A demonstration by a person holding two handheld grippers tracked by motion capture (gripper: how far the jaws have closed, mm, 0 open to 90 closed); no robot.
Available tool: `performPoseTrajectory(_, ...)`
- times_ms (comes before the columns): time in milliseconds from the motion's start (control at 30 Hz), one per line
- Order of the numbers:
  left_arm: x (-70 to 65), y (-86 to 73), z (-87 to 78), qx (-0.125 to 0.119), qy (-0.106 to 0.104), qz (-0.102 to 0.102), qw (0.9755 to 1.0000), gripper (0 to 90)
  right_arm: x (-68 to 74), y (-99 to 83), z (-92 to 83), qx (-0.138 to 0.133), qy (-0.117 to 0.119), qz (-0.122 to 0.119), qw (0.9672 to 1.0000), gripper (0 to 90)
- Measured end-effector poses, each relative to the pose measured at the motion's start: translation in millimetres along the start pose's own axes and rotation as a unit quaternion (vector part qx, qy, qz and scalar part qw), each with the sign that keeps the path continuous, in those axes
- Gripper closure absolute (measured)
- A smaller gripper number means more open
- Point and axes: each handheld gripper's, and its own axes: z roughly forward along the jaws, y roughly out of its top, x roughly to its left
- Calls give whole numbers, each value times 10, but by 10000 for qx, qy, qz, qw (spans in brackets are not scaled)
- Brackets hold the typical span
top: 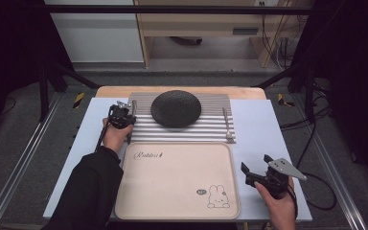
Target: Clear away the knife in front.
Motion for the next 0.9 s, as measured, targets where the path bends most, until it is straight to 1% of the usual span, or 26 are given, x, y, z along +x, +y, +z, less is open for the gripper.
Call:
performPoseTrajectory(67, 2, -1, -8, 25, 14, 61, 10000, 766, -1, -1, 2, 8, 0, 1, 10000, 76)
performPoseTrajectory(167, 19, -19, -17, 6, -20, 37, 10000, 794, 0, -2, 3, 10, 0, 1, 10000, 76)
performPoseTrajectory(267, 23, -26, -23, -2, -37, 19, 10000, 795, -2, -3, 5, 17, 8, 6, 10000, 77)
performPoseTrajectory(333, 14, -19, -22, 15, -8, 57, 10000, 795, -2, -5, 7, 21, 8, 6, 10000, 77)
performPoseTrajectory(400, 15, -16, -8, -19, -14, 14, 10000, 788, -2, -8, 10, 21, 1, 3, 10000, 77)
performPoseTrajectory(467, 16, -14, 9, -61, -11, 21, 10000, 780, -2, -9, 12, 25, 2, 5, 10000, 77)
performPoseTrajectory(500, 18, -12, 23, -101, 15, -21, 9999, 775, -2, -10, 12, 29, 4, 10, 10000, 77)
performPoseTrajectory(567, 29, -13, 45, -165, -5, -137, 9998, 749, -4, -12, 14, 42, 0, 14, 10000, 77)
performPoseTrajectory(600, 31, -14, 53, -195, -17, -158, 9997, 751, -5, -14, 17, 50, -1, 20, 10000, 76)
performPoseTrajectory(700, 27, -9, 69, -221, 1, -161, 9996, 741, -9, -19, 21, 57, -2, 24, 10000, 76)
performPoseTrajectory(900, 18, -8, 70, -224, -22, -123, 9997, 780, -5, -22, 26, 84, -3, 7, 10000, 76)
